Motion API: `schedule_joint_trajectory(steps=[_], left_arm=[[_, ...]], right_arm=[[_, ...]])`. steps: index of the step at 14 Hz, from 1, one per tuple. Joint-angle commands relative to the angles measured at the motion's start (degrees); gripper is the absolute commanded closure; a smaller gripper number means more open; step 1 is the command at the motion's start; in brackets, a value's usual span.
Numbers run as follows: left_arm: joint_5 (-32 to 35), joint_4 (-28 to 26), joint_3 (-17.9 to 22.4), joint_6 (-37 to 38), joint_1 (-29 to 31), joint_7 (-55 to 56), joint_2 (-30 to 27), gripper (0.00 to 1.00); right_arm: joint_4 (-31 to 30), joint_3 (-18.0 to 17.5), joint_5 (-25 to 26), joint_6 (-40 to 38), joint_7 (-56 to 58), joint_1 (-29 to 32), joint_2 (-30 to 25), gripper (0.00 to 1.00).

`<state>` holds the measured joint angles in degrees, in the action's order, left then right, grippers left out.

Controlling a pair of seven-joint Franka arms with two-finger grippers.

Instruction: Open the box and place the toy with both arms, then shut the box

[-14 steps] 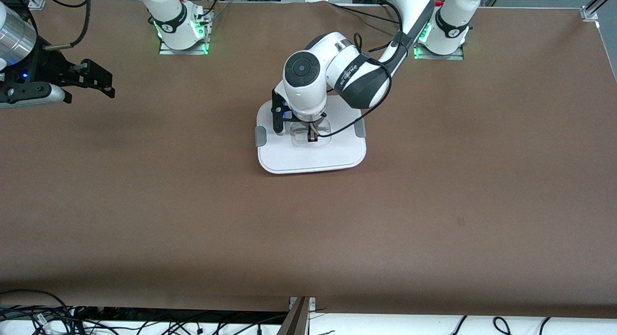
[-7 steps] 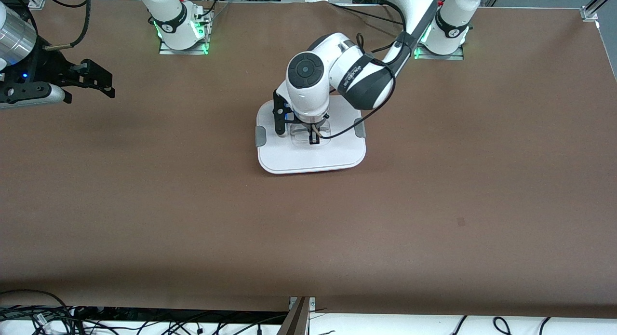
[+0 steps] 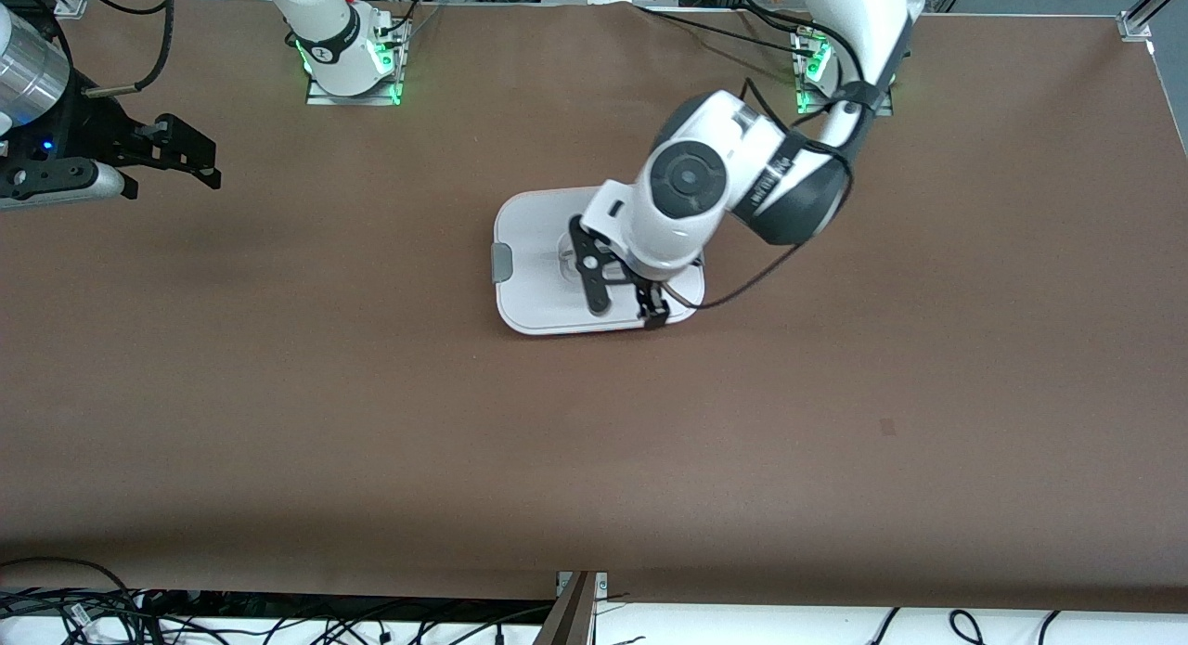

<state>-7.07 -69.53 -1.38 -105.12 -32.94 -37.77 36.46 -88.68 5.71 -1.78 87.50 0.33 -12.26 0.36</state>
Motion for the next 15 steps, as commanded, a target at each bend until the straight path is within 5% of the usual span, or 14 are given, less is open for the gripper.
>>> schedule_joint_trajectory(steps=[1,7,10,15], left_arm=[[-0.8,2.7,0.4,0.7,3.4,3.4,0.4,0.0],[-0.9,3.0,5.9,0.4,13.5,3.6,-0.7,0.0],[-0.8,2.4,14.6,0.4,14.0,3.7,-3.4,0.0],[0.5,0.3,20.8,1.1,14.2,9.4,-8.3,0.0]], right_arm=[[1.1,-0.2,0.1,-0.7,-0.6,0.2,0.3,0.0],[1.1,-0.2,0.1,-0.7,-0.6,0.3,0.3,0.0],[1.1,-0.2,0.0,-0.6,-0.6,0.3,0.3,0.0],[1.1,-0.1,-0.1,-0.6,-0.6,0.4,0.3,0.0]])
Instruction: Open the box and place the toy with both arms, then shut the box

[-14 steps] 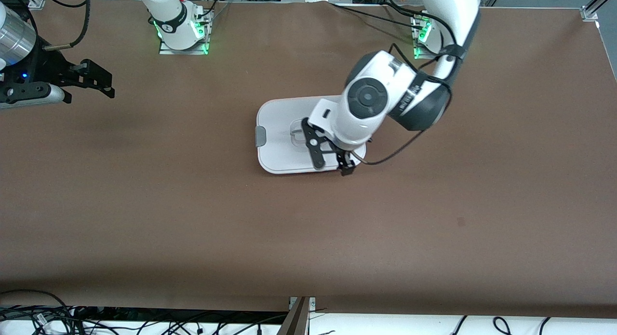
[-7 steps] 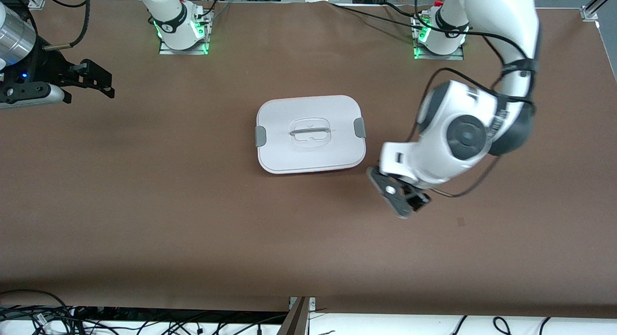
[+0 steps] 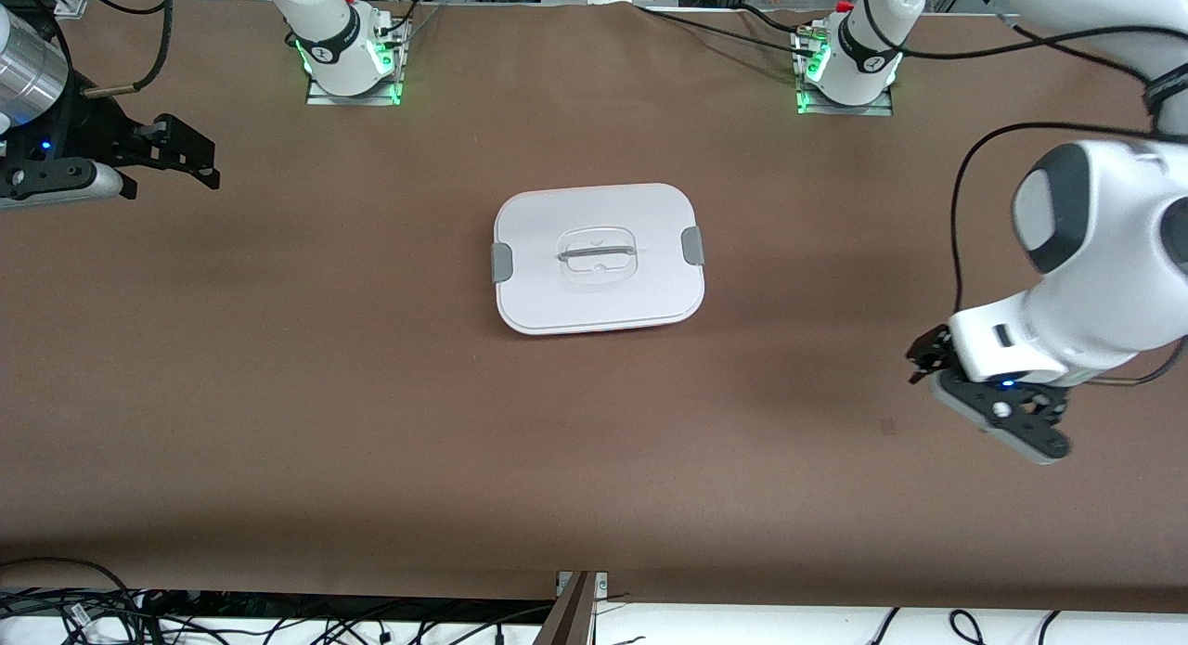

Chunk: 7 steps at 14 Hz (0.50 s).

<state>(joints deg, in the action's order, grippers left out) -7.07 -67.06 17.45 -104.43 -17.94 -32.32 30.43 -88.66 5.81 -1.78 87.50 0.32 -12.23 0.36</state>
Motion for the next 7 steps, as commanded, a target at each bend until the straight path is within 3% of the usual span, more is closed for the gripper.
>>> schedule_joint_trajectory(steps=[1,7], left_arm=[[0.5,-2.3,3.0,0.7,-0.7,6.9,-2.5,0.0],[-0.1,-6.5,4.1,6.7,1.5,16.6,-7.7,0.0]], right_arm=[[1.0,-0.2,-0.1,-0.6,-0.6,0.4,0.3,0.0],[1.0,-0.2,-0.1,-0.6,-0.7,0.4,0.3,0.0]])
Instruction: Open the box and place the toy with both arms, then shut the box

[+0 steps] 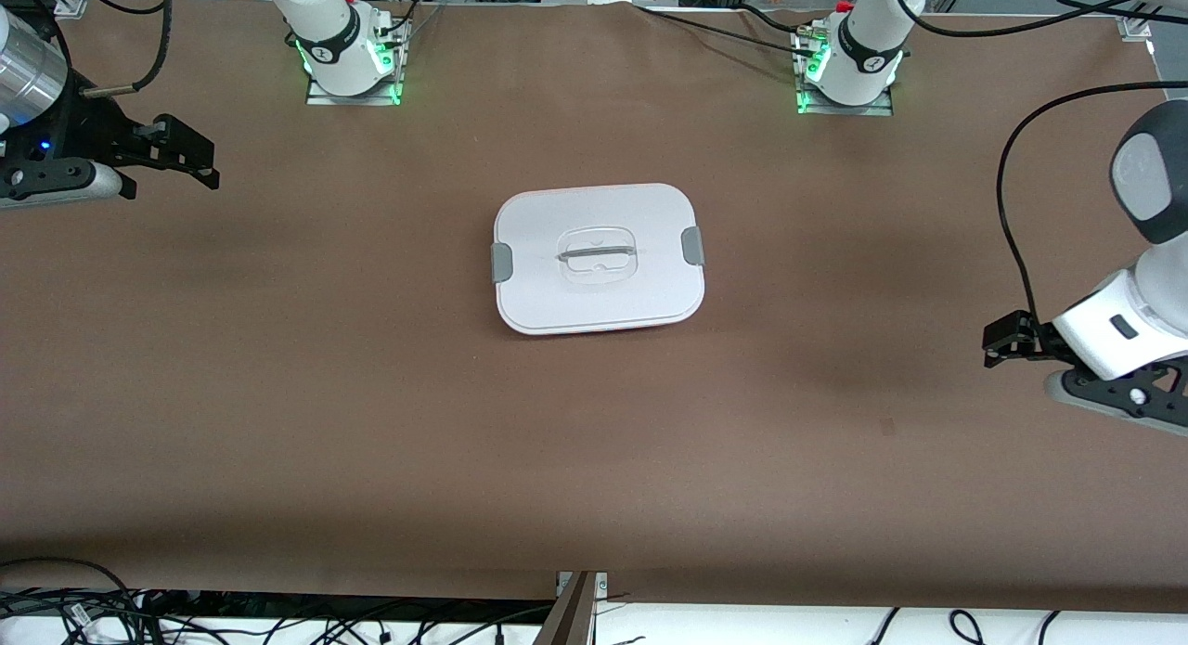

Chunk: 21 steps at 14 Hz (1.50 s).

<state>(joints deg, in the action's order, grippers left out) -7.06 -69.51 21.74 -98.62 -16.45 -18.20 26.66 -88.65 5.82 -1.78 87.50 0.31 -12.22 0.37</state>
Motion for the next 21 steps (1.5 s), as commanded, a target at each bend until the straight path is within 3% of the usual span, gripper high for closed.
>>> schedule_joint_trajectory(steps=[1,4,10,14,17,21], left_arm=[[0.0,-5.1,-0.2,2.4,0.4,3.5,-5.3,0.0],[-0.1,-11.2,-0.2,3.5,0.8,8.0,-10.2,0.0],[-0.3,-10.4,-0.5,8.3,2.8,7.4,-9.2,0.0],[0.5,-13.4,-7.1,8.1,6.2,8.9,-12.7,0.0],[0.5,-17.9,-8.7,6.0,6.6,10.0,-16.5,0.0],[0.6,-18.4,-11.7,6.0,9.2,10.8,-17.0,0.0]], right_arm=[[1.0,-0.2,-0.1,-0.6,-0.7,0.4,0.2,0.0],[1.0,-0.2,-0.1,-0.6,-0.7,0.4,0.2,0.0],[1.0,-0.2,-0.1,-0.6,-0.7,0.4,0.2,0.0],[1.0,-0.2,-0.2,-0.6,-0.7,0.4,0.3,0.0],[1.0,-0.2,-0.2,-0.6,-0.7,0.5,0.2,0.0],[1.0,-0.2,-0.2,-0.6,-0.7,0.5,0.3,0.0]])
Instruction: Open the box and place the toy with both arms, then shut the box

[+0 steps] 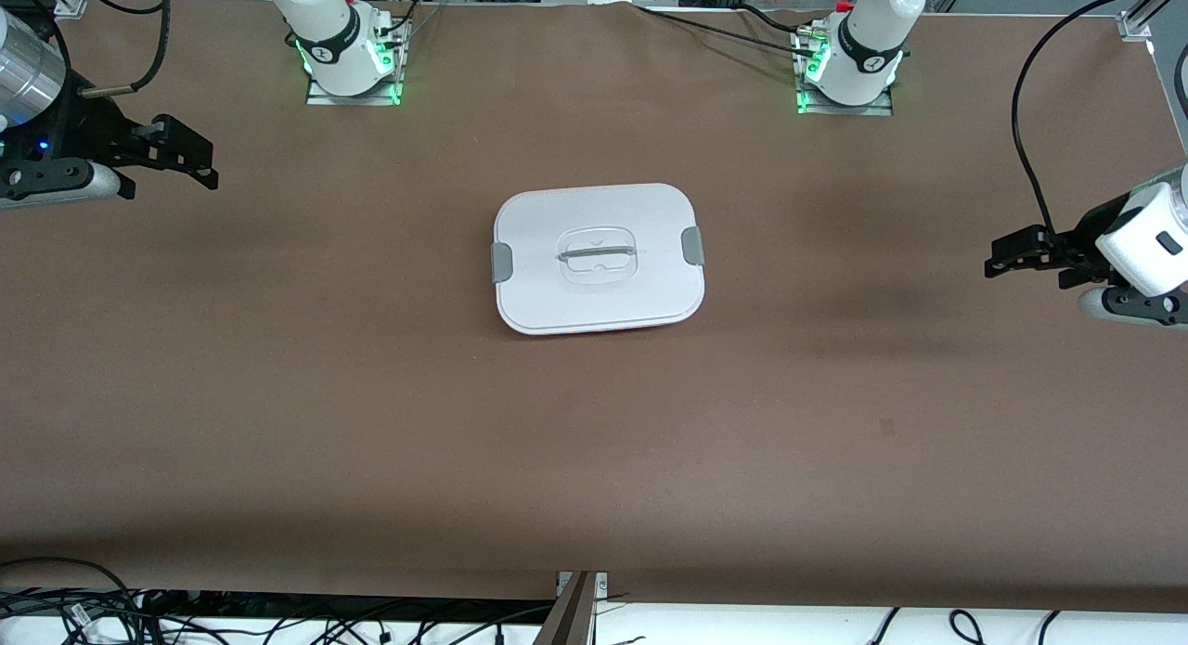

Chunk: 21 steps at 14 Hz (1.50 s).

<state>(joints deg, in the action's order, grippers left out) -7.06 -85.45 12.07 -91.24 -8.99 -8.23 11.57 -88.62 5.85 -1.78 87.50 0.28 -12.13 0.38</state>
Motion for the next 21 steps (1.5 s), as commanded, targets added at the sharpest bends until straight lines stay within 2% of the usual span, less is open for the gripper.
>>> schedule_joint_trajectory(steps=[1,19,21], left_arm=[[0.6,-2.3,-2.0,-1.4,1.7,0.8,-1.4,0.0],[0.6,0.1,-1.6,-1.0,2.2,2.4,1.0,0.0],[2.3,0.5,-1.6,-1.0,2.2,2.1,1.0,0.0]], right_arm=[[1.0,-0.2,-0.1,-0.6,-0.6,0.4,0.2,0.0],[1.0,-0.3,-0.1,-0.5,-0.6,0.4,0.3,0.0],[1.0,-0.2,-0.1,-0.5,-0.6,0.4,0.3,0.0]])
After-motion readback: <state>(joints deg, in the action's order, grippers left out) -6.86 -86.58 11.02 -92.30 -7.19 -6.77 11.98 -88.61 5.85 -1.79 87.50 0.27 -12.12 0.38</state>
